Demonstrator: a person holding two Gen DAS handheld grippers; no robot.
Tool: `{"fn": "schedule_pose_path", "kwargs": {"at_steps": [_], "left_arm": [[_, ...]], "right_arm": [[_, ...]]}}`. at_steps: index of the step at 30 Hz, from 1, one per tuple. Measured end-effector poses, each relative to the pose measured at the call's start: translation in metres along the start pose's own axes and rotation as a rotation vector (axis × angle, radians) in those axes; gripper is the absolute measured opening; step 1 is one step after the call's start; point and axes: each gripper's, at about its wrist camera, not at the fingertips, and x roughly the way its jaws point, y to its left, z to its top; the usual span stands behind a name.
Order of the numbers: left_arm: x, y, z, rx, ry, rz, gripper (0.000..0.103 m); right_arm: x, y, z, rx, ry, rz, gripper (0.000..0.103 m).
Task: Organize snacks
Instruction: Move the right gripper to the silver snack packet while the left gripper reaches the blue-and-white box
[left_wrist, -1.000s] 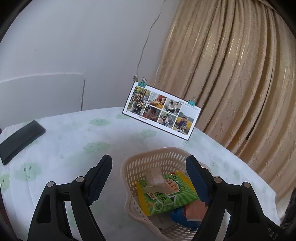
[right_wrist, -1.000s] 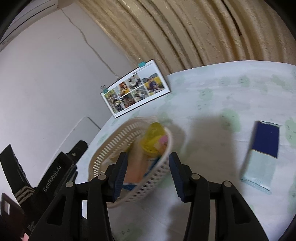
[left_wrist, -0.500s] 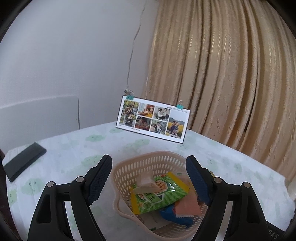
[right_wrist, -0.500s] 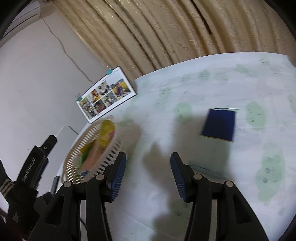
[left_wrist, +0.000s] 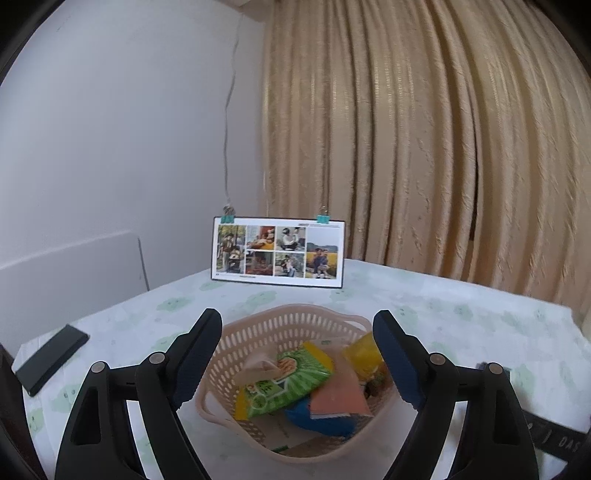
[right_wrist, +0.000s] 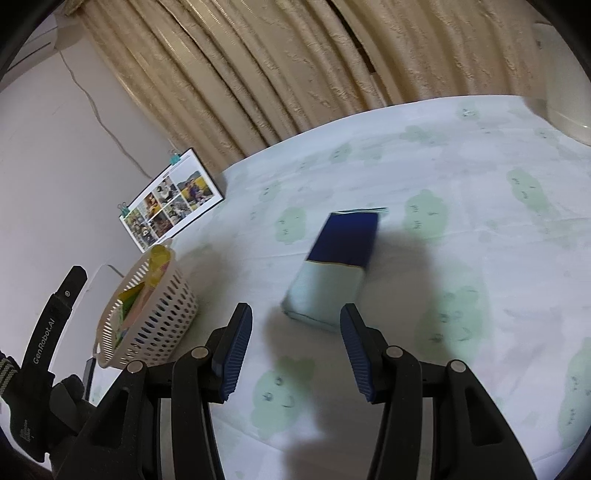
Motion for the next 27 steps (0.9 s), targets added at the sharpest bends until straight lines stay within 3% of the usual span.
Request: {"fn": "schedule_pose_path", "kwargs": {"at_steps": [27], "left_arm": [[-0.040, -0.075, -0.029, 0.300, -0.077, -0.136, 0.089]], "right_arm": [[-0.090, -0.107, -0.010, 0.087, -0.136, -0.286, 0.049]]}}
